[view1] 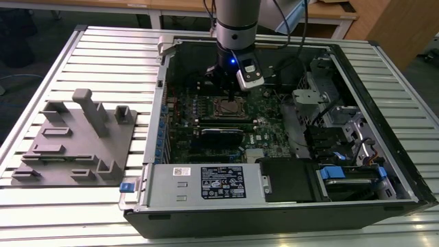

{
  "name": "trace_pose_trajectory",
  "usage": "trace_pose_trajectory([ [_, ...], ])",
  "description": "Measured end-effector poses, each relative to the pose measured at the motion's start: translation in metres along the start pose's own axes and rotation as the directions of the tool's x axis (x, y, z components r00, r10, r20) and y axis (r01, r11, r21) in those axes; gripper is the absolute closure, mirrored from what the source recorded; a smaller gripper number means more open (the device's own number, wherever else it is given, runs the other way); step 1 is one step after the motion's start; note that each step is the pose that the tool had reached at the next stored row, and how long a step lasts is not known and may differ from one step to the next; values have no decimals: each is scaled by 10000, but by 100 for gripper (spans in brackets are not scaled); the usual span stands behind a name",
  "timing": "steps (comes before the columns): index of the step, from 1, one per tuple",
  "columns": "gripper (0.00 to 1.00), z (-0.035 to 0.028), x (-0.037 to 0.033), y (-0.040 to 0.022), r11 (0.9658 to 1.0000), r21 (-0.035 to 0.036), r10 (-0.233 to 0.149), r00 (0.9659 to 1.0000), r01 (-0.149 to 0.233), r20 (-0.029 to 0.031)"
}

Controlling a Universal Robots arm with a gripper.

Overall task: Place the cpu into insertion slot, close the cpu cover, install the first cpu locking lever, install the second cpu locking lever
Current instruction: 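Install the second cpu locking lever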

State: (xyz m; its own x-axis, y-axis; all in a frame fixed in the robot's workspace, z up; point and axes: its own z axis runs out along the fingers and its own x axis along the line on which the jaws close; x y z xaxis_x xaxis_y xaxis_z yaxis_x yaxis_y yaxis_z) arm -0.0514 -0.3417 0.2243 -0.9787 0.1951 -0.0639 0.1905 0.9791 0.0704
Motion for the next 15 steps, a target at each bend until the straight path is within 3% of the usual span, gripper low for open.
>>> trace_pose_trajectory([
  [8, 89, -64, -5, 5, 10000, -3, 0, 10000, 0, 1],
  [15, 89, -74, -5, 6, 10000, -4, 0, 10000, 0, 1],
])
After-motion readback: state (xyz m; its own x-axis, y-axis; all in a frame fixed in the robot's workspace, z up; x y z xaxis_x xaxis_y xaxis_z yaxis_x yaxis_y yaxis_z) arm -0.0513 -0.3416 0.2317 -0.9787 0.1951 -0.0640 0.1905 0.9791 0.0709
